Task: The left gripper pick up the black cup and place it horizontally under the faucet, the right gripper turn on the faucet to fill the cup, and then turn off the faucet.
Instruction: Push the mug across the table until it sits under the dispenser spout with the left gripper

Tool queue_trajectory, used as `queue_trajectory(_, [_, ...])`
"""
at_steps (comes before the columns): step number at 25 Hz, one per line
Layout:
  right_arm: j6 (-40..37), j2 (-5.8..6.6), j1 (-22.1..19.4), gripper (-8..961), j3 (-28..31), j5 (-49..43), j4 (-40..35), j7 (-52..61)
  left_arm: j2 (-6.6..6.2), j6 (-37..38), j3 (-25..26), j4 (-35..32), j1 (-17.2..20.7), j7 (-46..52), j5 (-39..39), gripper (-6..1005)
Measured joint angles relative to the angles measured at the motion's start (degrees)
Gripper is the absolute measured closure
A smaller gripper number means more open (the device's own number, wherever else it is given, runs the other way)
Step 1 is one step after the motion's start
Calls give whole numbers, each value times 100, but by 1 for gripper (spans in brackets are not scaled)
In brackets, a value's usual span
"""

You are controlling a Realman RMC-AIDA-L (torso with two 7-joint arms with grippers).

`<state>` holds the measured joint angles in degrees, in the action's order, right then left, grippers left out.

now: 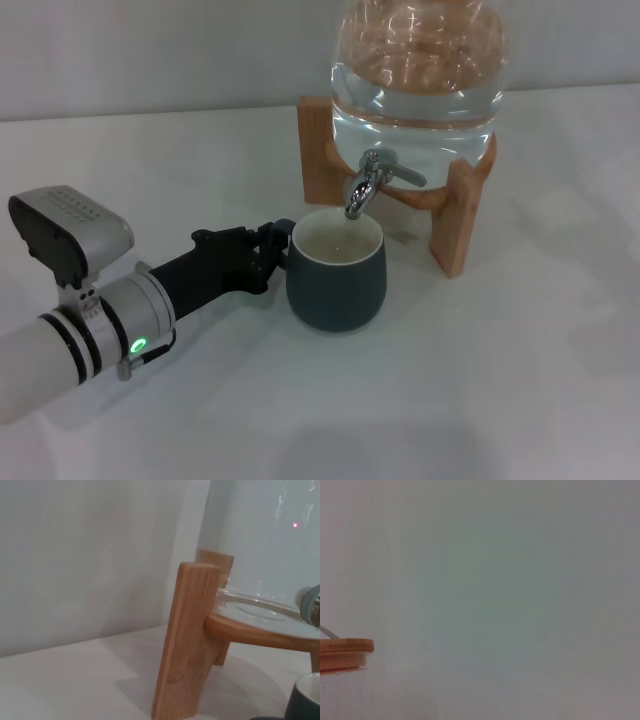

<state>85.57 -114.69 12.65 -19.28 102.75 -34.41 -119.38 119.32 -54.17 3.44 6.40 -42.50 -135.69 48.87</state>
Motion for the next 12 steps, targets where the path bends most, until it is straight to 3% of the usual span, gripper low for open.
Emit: queue_trajectory(12, [4,0,0,112,2,-1,30,-15,8,303,17,-86,-151,-30,72,883])
